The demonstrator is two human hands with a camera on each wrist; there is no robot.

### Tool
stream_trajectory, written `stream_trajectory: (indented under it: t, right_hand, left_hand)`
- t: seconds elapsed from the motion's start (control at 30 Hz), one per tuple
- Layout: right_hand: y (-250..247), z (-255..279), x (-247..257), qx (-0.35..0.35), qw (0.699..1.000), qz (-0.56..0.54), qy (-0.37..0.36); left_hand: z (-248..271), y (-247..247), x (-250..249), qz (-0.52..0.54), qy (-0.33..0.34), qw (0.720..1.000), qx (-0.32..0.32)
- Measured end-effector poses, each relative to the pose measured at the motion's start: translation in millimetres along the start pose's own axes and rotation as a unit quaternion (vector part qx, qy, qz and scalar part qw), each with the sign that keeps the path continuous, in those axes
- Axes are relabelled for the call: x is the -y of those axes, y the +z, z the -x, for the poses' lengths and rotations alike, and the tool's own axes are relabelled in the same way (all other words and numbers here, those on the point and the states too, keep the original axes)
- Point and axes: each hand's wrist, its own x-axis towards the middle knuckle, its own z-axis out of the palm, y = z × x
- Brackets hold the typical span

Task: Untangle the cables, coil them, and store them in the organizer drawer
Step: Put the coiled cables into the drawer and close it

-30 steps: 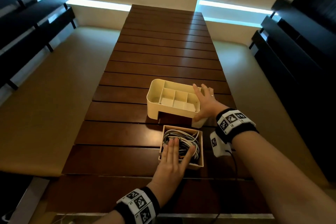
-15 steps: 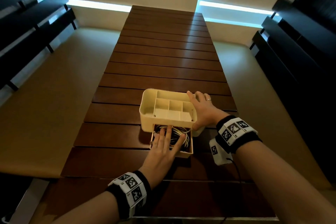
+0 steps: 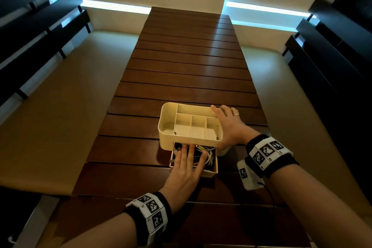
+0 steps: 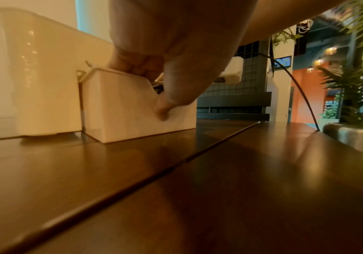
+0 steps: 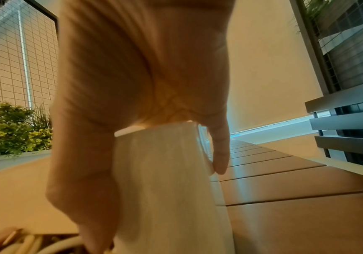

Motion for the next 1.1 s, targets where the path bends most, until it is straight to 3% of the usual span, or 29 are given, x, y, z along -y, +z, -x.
stream_trajectory:
  t: [0.13, 0.3, 0.4, 0.63, 0.83, 0.93, 1.03, 1.1]
  right_hand:
    - [1.8, 3.6, 1.8, -0.007, 1.0, 0.007, 0.008]
    - [2.7, 6.7, 3.2, -0.009, 1.0, 0.009, 0.011]
    - [2.4, 8.8, 3.8, -0.002, 1.0, 0.012, 0.008]
    - [7.3, 21.2, 8.3, 0.012, 1.0, 0.01, -0.014]
    - [10.8, 27.8, 11.0, 0.011, 1.0, 0.009, -0.019]
    - [9.0, 28.3, 12.3, 0.01, 1.0, 0.006, -0.016]
    - [9.6, 29.1, 13.6, 0.008, 1.0, 0.008, -0.013]
    - [10.9, 29.4, 13.2, 0.006, 1.0, 0.007, -0.012]
  left_hand:
    - [-1.6, -2.6, -15.6, 0.018, -0.038, 0.999, -0.007]
    - [-2.9, 0.7, -23.6, 0.004, -0.034, 0.996, -0.077]
    - [-1.9, 2.6, -23.7, -0.002, -0.038, 0.996, -0.08]
    - [-4.1, -4.3, -20.7, 0.0, -0.009, 1.0, 0.007]
    - [-9.4, -18.4, -18.1, 0.024, 0.0, 0.999, 0.027]
    - [-3.2, -24.2, -8.7, 0.019, 0.049, 0.999, -0.013]
    - [7.4, -30.3, 11.0, 0.084, 0.108, 0.988, -0.073]
    - [10.5, -36.5, 20.1, 0.118, 0.114, 0.979, -0.12]
